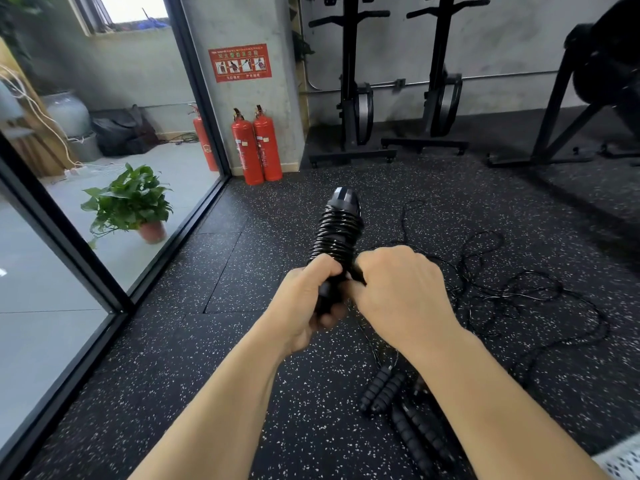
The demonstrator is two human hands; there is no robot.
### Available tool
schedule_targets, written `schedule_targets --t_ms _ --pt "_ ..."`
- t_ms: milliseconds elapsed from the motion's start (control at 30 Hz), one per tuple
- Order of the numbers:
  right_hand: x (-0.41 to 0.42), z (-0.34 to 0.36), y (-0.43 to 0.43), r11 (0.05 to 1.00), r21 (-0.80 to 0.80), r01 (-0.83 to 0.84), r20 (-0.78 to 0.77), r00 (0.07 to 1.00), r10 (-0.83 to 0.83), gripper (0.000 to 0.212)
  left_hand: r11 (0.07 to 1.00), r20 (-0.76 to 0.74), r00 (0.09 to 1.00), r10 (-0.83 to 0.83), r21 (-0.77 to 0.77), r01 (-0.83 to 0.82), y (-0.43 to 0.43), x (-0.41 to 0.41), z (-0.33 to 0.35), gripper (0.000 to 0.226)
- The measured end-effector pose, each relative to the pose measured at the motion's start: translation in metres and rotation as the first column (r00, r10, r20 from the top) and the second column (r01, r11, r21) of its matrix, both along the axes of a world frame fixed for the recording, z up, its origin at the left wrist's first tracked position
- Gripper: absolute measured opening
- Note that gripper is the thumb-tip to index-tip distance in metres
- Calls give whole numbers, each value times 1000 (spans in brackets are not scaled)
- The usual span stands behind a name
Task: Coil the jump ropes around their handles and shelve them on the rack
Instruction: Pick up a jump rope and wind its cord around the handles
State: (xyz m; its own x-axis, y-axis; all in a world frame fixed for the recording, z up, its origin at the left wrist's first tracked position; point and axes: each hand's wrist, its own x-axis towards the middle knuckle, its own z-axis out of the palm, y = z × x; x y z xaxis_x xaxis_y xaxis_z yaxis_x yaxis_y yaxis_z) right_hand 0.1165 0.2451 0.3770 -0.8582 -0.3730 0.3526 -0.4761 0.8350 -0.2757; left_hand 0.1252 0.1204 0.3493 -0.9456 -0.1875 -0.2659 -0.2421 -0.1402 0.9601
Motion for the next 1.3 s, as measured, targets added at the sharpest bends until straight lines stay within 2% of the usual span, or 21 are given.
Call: schedule_targets --t_ms 100,167,367,600,733,1000,1133,1300 --pt "0 -2 0 993 -114 -1 -60 998 -6 24 999 19 1000 25 39 -26 -2 0 2 21" --pt "0 -6 -2 978 -194 -72 -80 995 57 21 997 16 999 39 61 -40 -4 1 4 25" --pt "-6 -15 -5 868 -468 -166 28 979 203 37 996 7 1000 24 88 -24 -10 4 9 27" --pt "-11 -16 -7 758 -638 -136 126 953 277 24 989 11 1000 -22 146 20 -15 8 8 21" --pt "-10 -19 -13 770 -628 -113 118 964 238 19 983 13 1000 -24 181 21 -15 9 8 19" --pt "-7 -22 -21 703 -702 -116 109 958 267 13 973 -16 1000 -10 231 13 -17 12 8 18" --pt "-7 -20 -21 678 -725 -121 139 938 316 11 969 -8 999 -33 243 34 -21 12 8 20" --pt "-6 -18 -19 709 -701 -77 233 915 329 10 981 9 997 -77 180 75 -29 12 4 22"
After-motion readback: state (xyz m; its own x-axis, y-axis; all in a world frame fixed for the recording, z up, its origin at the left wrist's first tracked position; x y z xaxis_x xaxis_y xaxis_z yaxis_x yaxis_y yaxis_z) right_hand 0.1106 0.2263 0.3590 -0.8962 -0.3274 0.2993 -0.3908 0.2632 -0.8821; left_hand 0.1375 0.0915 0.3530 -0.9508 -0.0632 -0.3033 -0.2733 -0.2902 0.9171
